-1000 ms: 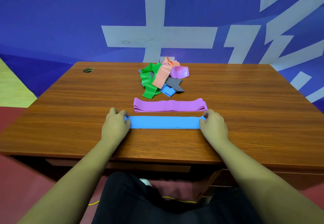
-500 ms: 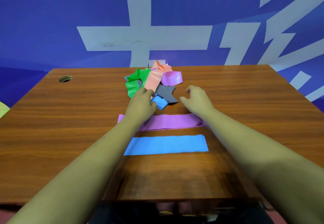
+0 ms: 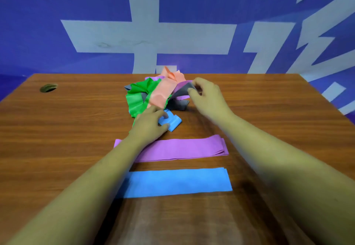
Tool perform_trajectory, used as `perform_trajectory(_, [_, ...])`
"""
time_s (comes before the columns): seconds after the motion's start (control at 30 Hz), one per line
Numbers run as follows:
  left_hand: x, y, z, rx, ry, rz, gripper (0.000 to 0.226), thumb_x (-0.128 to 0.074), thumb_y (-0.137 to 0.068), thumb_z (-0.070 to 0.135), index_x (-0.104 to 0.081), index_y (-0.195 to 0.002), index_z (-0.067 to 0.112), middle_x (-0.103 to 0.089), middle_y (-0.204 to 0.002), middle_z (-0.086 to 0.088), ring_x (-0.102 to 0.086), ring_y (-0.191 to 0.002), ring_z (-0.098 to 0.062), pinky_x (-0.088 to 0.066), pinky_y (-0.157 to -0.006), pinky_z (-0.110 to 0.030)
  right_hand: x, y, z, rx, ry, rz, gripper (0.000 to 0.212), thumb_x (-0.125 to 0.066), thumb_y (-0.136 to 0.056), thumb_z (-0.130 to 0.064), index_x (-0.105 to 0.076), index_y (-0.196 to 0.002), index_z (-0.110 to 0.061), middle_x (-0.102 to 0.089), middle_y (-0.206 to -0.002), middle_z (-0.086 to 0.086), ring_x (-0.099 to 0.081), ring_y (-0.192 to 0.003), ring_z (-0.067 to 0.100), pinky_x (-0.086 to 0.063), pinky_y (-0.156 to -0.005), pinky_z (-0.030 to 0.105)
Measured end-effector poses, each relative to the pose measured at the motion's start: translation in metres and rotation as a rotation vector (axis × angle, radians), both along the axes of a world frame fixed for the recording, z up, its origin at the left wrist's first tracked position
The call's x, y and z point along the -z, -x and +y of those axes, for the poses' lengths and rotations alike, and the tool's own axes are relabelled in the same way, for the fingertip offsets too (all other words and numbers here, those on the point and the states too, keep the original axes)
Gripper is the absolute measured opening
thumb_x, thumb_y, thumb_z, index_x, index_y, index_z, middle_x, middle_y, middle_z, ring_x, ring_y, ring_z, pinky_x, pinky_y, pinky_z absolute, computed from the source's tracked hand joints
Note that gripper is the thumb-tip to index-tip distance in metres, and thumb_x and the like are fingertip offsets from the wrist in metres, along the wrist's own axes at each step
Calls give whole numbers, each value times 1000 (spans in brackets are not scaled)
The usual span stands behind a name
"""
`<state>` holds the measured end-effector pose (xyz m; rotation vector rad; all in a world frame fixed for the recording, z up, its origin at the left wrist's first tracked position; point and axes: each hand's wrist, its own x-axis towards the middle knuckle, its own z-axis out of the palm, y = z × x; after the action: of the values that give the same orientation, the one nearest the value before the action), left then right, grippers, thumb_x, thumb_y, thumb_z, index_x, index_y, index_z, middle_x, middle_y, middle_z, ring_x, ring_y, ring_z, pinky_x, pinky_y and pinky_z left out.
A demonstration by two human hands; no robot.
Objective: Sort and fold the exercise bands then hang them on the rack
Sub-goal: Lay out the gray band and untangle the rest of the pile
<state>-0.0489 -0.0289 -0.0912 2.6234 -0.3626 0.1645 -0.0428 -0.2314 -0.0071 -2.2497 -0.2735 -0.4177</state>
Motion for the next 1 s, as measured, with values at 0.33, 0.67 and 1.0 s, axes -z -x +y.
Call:
perform_trajectory(0.33, [-86,27,-23,-83,569,-105,43,-75,-81,35,-54,-110,11,-55,-111,-3,-52,-102,-15,-38,-86,-24,-126,40,-6,5,-165,-139,13,-52,-90,-12,-58,-78,-10,-48,-64,-5,-41,-55,2,-33,-52,20])
perform_trajectory(0.67, [-158,67,-72,316,778,163,30,-71,-85,32,-67,-98,5,-66,-120,-7,-60,-112,-18,-43,-99,-38,-192,98,-29,-151,-739,-3,13,-60,-90,-9,-63,-78,-13,-57,-70,4,-56,-63,15,-53,-56,29])
perform_trajectory(1.0, [-146,124,-99,380,882,584,16,-68,-85,18,-63,-95,7,-63,-74,-13,-61,-60,-21,-51,-60,-28,-130,120,-133,238,-744,167,14,-60,-88,-9,-60,-74,-11,-54,-70,5,-60,-63,17,-57,-56,28])
